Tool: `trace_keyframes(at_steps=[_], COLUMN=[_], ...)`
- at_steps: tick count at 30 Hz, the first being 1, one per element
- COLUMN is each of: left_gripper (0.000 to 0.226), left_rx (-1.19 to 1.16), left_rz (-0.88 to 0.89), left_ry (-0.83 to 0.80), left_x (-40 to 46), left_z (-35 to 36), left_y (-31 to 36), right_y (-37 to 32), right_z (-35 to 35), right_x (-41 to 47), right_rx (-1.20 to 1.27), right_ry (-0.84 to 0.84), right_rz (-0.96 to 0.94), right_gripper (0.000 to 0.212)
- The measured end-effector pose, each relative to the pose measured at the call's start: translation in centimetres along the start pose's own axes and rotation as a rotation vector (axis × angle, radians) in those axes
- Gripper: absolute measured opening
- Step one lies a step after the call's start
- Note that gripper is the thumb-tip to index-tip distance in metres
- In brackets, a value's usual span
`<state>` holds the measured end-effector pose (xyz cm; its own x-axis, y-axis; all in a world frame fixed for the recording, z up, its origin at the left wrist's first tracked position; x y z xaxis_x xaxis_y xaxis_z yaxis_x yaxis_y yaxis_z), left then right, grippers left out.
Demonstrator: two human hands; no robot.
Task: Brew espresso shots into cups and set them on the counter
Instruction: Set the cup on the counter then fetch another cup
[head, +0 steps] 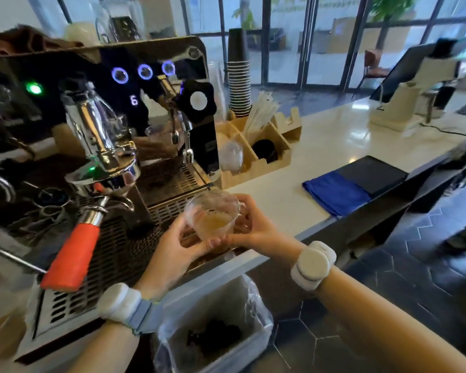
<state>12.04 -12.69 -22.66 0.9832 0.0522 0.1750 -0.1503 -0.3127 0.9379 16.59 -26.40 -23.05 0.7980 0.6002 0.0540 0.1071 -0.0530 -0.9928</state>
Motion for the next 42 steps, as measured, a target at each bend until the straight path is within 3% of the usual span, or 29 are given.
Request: trace_keyframes(at_steps=[4,8,13,19,27,42], left_gripper=[0.061,0.082,0.071,0.077,0.086,0.088], left_rx=[-0.025,-0.076,-0.064,-0.034,-0.075,-0.112], left_rz=[0.021,0.035,0.075,0.091,0.039,-0.081], left_ry=[-0.006,-0.039,-0.078,-0.112,-0.139,-0.107], left_x=[3.1,5.7,9.6,14.9,24.0,38.6], left_z=[6.2,10.9,17.2,23.2,27.7,33.6], left_y=[1.7,2.7,4.2,4.9,3.2,-2.1], right_y=[-0.4,0.0,1.1,2.9,5.0,9.0], right_z=[-7.0,-12.2,-19.6,-27.5,-35.5,-47.2], right_x=[-1.5,-2.4,-2.8,-1.7,2.5,13.7], right_rx=[-0.08,-0.121,-0.152,-0.189,-0.165,-0.126], right_ry=[0.036,0.066,0.09,0.205,0.296,0.253], right_rz=[0.02,0.038,0.041,0.049,0.053,0.107], right_gripper=[0.074,0.077,0.075,0.081,0.082,0.077])
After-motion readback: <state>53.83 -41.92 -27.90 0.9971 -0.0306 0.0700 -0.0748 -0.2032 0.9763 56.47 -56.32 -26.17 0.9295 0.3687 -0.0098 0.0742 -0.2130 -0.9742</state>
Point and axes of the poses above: each hand's wrist, its own x-axis towards the middle knuckle, its own z-axis out of the palm, y = z × x, the point moved 9 cm from there along x, towards the middle knuckle, and after that the axes turned 1 degree about -x, right-handed, at the moved point
